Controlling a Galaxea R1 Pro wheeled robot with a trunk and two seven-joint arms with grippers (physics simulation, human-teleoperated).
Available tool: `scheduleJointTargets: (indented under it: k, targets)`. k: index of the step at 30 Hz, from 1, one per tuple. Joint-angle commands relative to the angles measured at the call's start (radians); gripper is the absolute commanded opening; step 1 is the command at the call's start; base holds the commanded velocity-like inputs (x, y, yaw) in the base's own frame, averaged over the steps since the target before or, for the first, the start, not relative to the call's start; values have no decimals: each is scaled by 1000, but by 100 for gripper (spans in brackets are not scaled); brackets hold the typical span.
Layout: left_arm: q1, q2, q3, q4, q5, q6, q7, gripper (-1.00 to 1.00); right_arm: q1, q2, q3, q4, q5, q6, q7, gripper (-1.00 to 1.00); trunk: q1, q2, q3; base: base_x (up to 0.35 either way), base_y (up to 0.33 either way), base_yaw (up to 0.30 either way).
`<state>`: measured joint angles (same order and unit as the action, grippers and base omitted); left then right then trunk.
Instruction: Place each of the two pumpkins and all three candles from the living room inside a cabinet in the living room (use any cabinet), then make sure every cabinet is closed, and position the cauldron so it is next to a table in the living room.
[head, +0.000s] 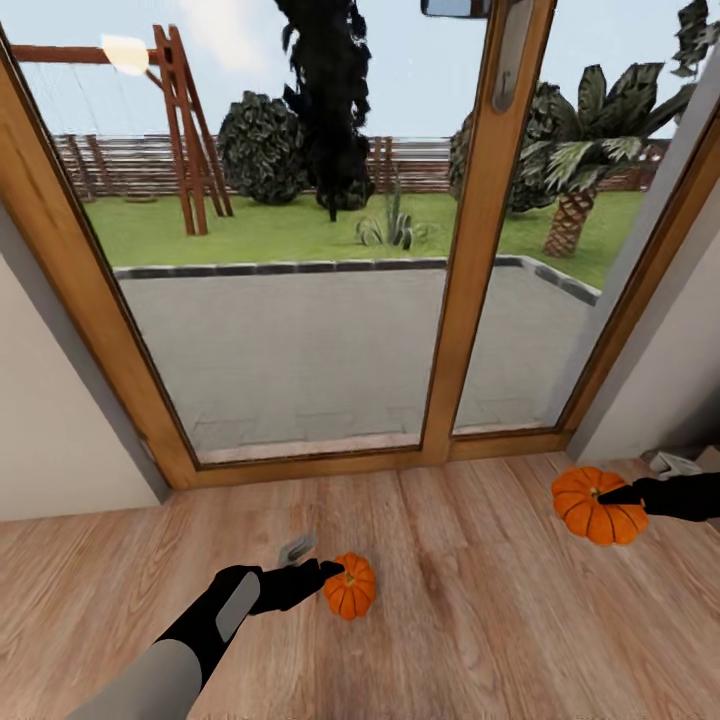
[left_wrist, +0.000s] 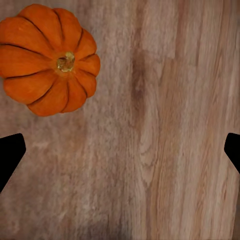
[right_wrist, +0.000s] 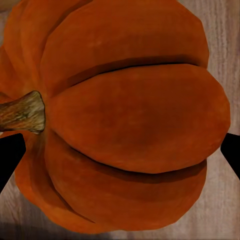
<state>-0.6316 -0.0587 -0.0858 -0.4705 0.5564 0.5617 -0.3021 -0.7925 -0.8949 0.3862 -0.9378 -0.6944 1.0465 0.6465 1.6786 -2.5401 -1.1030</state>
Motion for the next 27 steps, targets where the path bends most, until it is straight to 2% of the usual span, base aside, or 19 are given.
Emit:
scheduleJointTargets:
  k: [1, 6, 15, 24, 27]
  targets:
    - [0, 0, -2, -1, 3, 1, 0, 100, -2, -1, 3, 0, 4, 1, 7, -100, 0, -1, -5, 0, 0, 0]
    - [0, 0, -2, 0, 3, -8, 1, 100, -2, -1, 2, -1, 4, 1, 7, -100, 2, -2, -24, 0, 0, 0]
    - [0, 0, -2, 26, 2, -9, 12, 100, -2, -1, 2, -1, 4, 1, 7, -100, 2, -2, -24, 14, 0, 0]
    - [0, 0, -2, 50, 1, -9, 13, 100, -2, -1, 2, -1, 4, 1, 7, -100, 2, -2, -24, 272, -78, 0]
    - [0, -1, -4, 50, 0, -9, 12, 100, -2, -1, 2, -1, 4, 1, 7, -100, 2, -2, -24, 80, -37, 0]
